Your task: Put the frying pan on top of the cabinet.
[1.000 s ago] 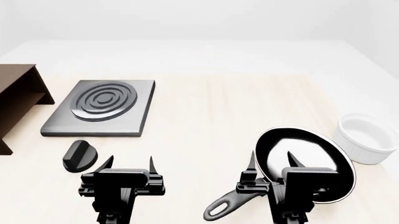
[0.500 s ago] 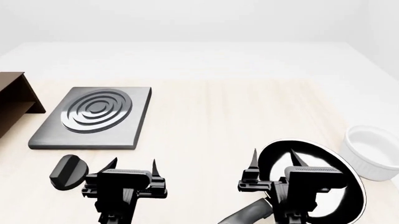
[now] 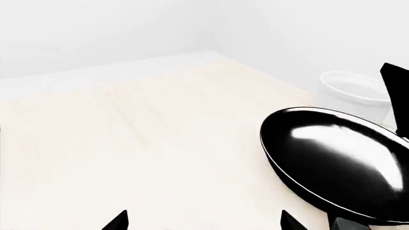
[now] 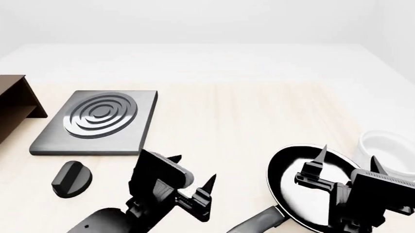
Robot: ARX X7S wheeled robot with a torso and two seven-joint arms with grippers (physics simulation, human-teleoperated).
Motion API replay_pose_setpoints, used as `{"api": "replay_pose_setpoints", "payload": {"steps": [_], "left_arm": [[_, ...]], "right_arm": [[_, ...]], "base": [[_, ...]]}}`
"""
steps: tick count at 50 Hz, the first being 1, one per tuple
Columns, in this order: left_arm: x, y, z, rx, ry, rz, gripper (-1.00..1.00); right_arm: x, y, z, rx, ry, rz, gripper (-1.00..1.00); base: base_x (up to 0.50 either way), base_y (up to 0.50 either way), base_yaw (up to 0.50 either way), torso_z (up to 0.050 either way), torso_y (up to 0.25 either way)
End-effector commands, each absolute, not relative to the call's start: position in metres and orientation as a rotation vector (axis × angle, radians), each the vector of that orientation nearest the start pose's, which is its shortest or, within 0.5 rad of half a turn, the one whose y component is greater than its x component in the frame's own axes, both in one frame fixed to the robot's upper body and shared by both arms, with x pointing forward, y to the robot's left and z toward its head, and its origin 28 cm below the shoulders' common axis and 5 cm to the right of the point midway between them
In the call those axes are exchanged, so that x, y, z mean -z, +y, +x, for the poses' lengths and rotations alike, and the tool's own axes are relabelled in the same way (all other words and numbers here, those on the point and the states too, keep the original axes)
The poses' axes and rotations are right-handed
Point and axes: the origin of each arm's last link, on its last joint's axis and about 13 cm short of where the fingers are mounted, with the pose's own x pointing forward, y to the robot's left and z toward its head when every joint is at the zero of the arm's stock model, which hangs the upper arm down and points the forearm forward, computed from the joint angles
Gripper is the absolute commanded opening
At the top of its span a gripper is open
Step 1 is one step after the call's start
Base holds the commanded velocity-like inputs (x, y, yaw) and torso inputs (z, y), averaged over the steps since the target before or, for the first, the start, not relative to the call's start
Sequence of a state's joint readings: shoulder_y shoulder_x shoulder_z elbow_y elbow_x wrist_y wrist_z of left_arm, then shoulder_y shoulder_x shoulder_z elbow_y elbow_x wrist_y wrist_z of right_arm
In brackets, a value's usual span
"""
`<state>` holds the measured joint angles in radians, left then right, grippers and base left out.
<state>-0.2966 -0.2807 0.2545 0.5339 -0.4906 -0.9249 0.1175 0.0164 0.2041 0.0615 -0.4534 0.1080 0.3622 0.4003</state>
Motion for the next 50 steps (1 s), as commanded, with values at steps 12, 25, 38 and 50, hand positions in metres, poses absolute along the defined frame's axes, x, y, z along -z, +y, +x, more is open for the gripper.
{"api": "replay_pose_setpoints", "payload": {"steps": [12,25,38,50], "left_arm": [[-0.169,0.153,0.225,1.226,0.652,0.065,1.0],[-0.162,0.137,0.229,1.224,0.732,0.107,1.0],[-0.153,0.127,0.233,1.158,0.786,0.154,1.0],[-0.143,0.121,0.239,1.105,0.835,0.175,1.0]], "right_arm": [[-0.098,-0.147,0.203,0.442,-0.145,-0.106,1.0],[-0.1,-0.147,0.201,0.446,-0.149,-0.11,1.0],[-0.102,-0.146,0.2,0.444,-0.153,-0.107,1.0],[-0.096,-0.144,0.203,0.437,-0.144,-0.108,1.0]], "base": [[0.0,0.0,0.0,0.0,0.0],[0.0,0.0,0.0,0.0,0.0],[0.0,0.0,0.0,0.0,0.0],[0.0,0.0,0.0,0.0,0.0]]}}
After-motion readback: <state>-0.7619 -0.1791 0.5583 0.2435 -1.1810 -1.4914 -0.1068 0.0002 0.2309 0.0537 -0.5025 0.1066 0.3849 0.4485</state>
